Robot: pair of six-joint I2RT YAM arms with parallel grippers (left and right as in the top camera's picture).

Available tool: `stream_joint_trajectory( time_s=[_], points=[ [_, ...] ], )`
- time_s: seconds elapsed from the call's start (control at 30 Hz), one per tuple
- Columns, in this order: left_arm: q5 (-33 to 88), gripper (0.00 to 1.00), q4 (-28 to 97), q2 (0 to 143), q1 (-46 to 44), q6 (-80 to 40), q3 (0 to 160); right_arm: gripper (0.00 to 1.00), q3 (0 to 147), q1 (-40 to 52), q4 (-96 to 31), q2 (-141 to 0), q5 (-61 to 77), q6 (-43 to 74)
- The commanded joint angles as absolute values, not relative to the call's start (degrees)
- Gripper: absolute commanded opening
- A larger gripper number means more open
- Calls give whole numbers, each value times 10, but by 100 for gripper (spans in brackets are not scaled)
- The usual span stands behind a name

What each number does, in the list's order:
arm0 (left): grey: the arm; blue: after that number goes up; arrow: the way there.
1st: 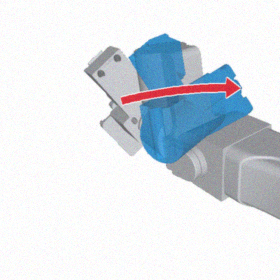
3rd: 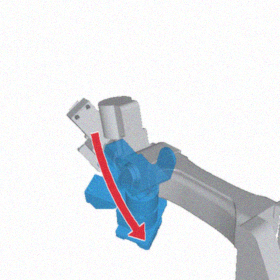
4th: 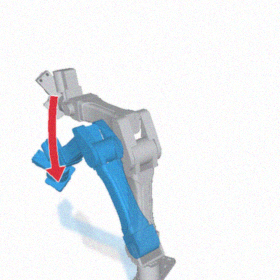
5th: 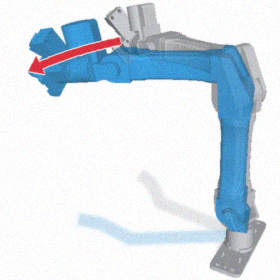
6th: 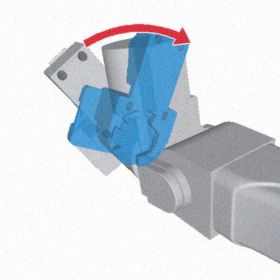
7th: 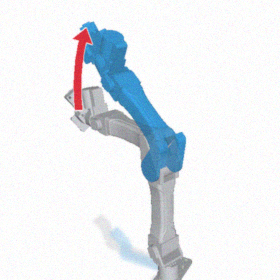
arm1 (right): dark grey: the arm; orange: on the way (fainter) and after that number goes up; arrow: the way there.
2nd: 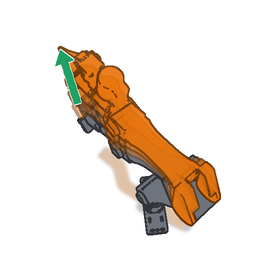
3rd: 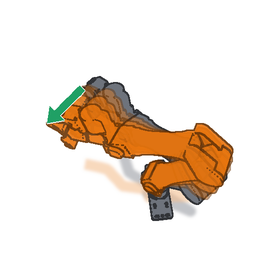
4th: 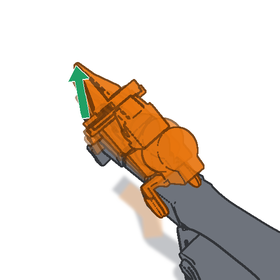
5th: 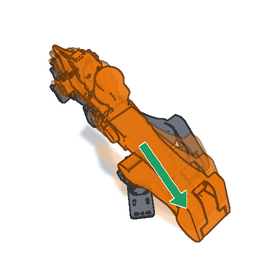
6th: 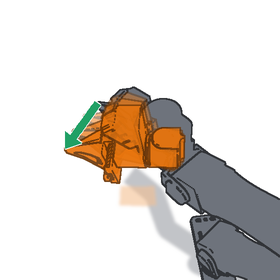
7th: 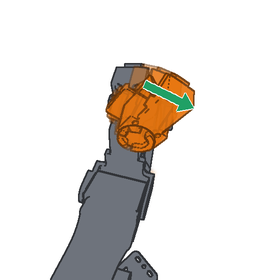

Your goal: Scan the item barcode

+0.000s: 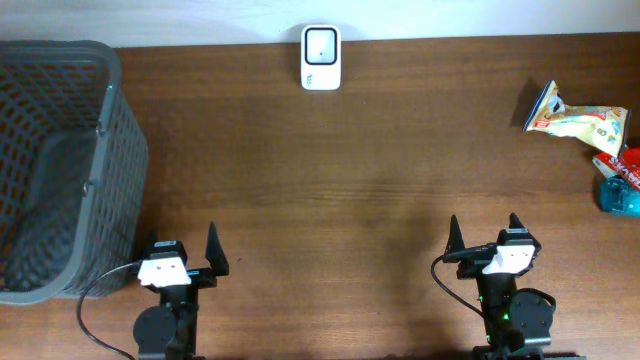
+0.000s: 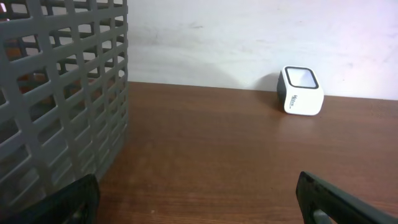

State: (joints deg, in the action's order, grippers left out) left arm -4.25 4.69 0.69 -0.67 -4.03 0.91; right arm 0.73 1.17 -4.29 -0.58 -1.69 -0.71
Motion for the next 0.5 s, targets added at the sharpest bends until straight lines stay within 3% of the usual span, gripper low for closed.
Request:
stream_joint_trajectory(
  time_s=[0.0,0.47],
  points=[
    [-26,99,50,3,-4,-25,6,98,3,15,-46,-2,-20,-11],
    [-26,99,48,3,-3,-4,6,98,3,15,-46,-2,-20,-11]
  ],
)
